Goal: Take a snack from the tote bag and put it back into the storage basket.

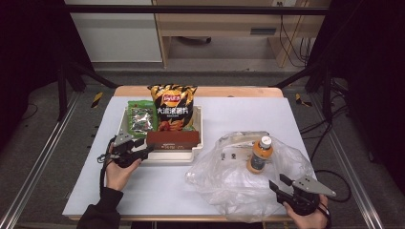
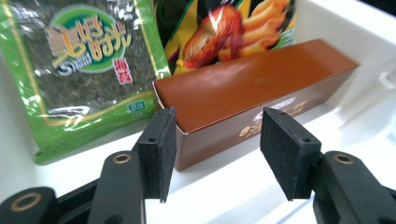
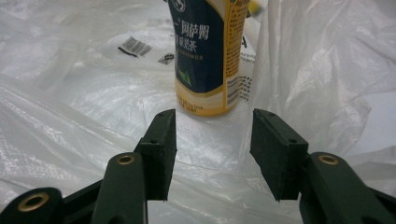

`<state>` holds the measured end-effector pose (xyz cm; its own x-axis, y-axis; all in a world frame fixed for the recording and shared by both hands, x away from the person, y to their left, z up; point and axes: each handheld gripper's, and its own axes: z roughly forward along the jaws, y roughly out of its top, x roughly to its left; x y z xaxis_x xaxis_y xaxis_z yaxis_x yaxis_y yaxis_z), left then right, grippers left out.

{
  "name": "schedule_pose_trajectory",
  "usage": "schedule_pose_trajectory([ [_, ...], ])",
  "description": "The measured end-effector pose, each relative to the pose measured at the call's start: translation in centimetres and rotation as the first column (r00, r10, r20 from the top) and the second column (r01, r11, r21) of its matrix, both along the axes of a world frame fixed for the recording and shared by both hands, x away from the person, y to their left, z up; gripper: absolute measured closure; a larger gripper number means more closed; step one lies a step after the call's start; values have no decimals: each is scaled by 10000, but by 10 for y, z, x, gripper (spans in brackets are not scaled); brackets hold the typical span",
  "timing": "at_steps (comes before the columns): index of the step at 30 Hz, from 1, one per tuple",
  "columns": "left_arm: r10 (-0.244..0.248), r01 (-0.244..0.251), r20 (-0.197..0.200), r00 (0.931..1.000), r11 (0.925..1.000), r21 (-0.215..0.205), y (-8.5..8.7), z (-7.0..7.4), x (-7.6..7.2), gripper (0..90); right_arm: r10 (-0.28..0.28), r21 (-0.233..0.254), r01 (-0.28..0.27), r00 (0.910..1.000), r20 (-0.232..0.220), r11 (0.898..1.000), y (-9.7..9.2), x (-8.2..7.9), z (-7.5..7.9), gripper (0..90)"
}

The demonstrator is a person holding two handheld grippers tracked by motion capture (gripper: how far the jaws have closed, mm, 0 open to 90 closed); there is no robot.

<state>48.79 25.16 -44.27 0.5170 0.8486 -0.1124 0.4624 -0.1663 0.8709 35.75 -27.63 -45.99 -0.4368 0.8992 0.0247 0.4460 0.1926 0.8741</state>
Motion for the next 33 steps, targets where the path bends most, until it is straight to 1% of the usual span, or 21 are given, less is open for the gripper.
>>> schedule_pose_trajectory([
  [3,-167,173,282,9995,9996,-201,2,10,-10,442,47,94,-48,9999,115,9999,0,0,3,509],
  [5,-302,313,510,9982,9993,-210,1,14,-16,426,80,158,-83,9998,201,9998,1,0,6,505],
  [9,-528,544,840,9951,9984,-162,-2,21,-27,394,149,366,-160,9994,306,9992,3,1,12,494],
  [13,-743,768,1083,9913,9969,-189,-6,25,-34,363,238,369,-256,9985,486,9990,8,5,21,469],
  [17,-895,913,1149,9893,9958,-109,-8,26,-41,344,277,378,-306,9969,741,9988,12,10,34,431],
  [22,-893,916,1158,9893,9957,-143,-8,22,-49,332,103,495,-146,9962,865,9987,18,18,44,388],
  [24,-894,913,1132,9895,9957,-123,-7,20,-53,326,-113,547,66,9962,864,9985,20,22,46,360],
  [27,-814,837,1159,9899,9964,-154,-4,20,-56,318,-297,634,249,9967,761,9977,21,29,45,355],
  [29,-794,813,1174,9899,9966,-113,-3,20,-59,310,-327,568,288,9971,681,9980,22,32,45,353],
  [31,-791,807,1190,9897,9967,-87,-2,19,-61,299,-387,474,352,9964,757,9983,23,36,44,353],
  [33,-815,823,1192,9895,9966,-21,0,18,-63,289,-338,567,299,9971,685,9979,22,39,44,352],
])
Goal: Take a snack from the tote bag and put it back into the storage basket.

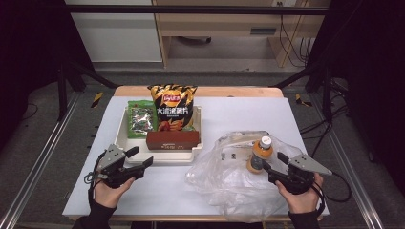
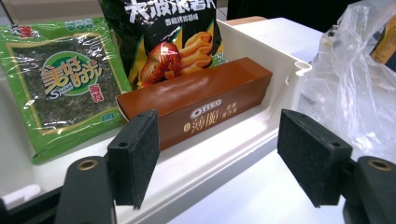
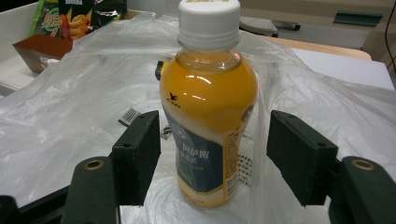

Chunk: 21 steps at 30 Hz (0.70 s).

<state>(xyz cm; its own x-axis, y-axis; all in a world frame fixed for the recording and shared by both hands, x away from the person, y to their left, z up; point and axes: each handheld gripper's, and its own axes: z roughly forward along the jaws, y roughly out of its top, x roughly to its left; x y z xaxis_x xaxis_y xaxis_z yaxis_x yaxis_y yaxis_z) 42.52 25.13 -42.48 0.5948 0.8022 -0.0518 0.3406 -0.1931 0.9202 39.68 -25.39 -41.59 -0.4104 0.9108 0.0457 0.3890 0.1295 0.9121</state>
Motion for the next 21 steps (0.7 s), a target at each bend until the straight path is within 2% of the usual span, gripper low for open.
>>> schedule_pose_trajectory([
  [8,286,-284,-73,9996,9993,232,7,-6,-5,244,-60,125,59,10000,15,9999,5,13,-1,310],
  [21,443,-442,-142,9989,9990,103,12,-6,-5,236,-190,229,196,9995,-258,9995,18,33,-5,292],
])
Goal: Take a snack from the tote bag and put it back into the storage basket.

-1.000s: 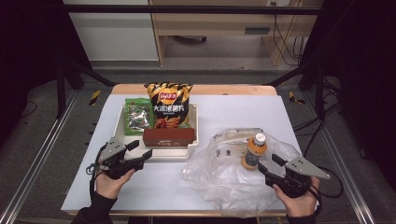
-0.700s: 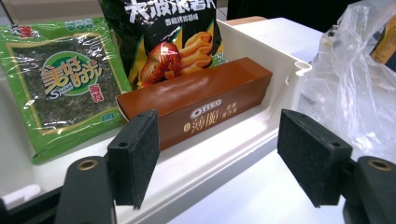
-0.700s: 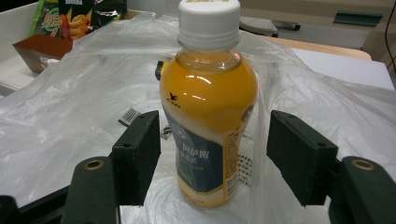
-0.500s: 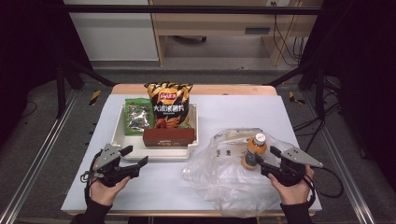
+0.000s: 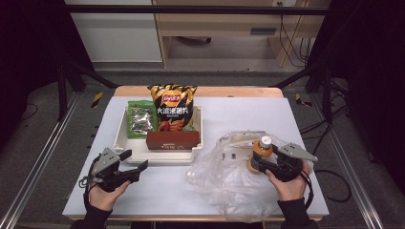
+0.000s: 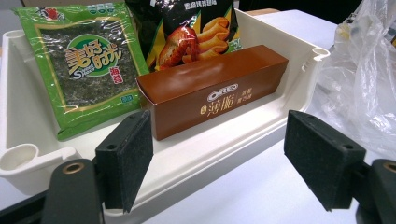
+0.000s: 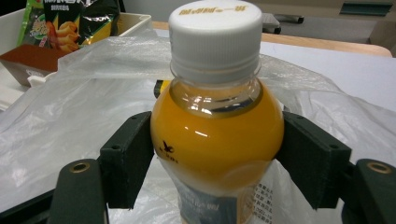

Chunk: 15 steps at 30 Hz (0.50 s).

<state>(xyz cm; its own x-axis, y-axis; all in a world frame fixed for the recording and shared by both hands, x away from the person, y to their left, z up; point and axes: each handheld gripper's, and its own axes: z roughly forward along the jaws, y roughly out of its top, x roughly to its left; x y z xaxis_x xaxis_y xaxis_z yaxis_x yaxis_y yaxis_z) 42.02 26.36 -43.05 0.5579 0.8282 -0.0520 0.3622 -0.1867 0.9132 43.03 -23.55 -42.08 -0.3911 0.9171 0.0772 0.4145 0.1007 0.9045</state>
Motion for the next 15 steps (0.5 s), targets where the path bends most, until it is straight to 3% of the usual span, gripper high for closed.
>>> schedule_pose_trajectory([
  [15,104,-103,-130,9999,9999,41,0,-1,2,236,-188,9,188,9998,3,9998,7,10,-7,300],
])
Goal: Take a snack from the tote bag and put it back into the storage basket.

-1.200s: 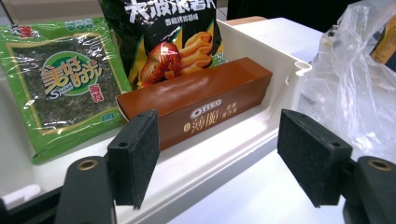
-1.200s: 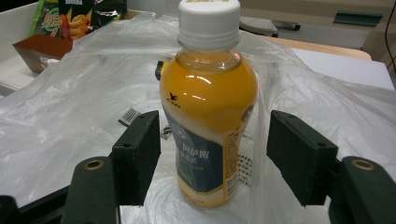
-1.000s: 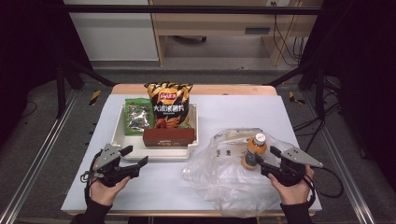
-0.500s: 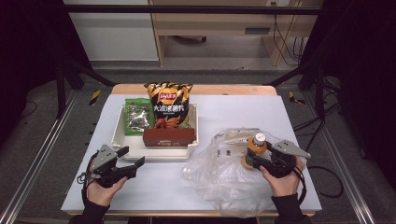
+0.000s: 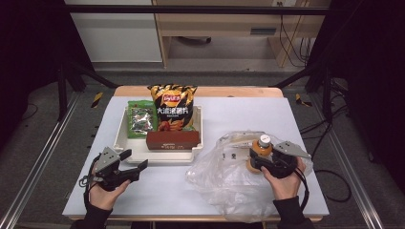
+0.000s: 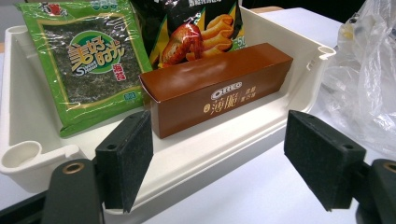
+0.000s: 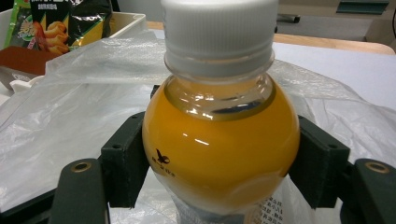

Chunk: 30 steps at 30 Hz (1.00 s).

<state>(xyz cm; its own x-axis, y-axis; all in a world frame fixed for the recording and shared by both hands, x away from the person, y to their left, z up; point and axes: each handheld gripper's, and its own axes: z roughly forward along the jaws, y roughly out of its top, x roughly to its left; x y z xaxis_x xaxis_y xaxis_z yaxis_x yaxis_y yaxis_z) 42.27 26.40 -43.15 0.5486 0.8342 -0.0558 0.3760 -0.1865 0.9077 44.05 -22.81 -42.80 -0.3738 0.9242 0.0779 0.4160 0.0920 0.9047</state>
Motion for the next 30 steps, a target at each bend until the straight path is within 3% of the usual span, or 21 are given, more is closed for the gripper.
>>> schedule_pose_trajectory([
  [12,37,-37,-21,10000,10000,-35,2,0,0,236,76,-119,-77,9999,-87,9999,-1,-1,1,304],
  [17,46,-46,-84,10000,10000,-20,1,-2,1,236,195,98,-196,9997,174,9998,-3,-1,-2,301],
  [30,35,-34,-141,9999,10000,26,1,-3,2,236,-30,-72,33,9991,434,10000,2,5,-8,292],
])
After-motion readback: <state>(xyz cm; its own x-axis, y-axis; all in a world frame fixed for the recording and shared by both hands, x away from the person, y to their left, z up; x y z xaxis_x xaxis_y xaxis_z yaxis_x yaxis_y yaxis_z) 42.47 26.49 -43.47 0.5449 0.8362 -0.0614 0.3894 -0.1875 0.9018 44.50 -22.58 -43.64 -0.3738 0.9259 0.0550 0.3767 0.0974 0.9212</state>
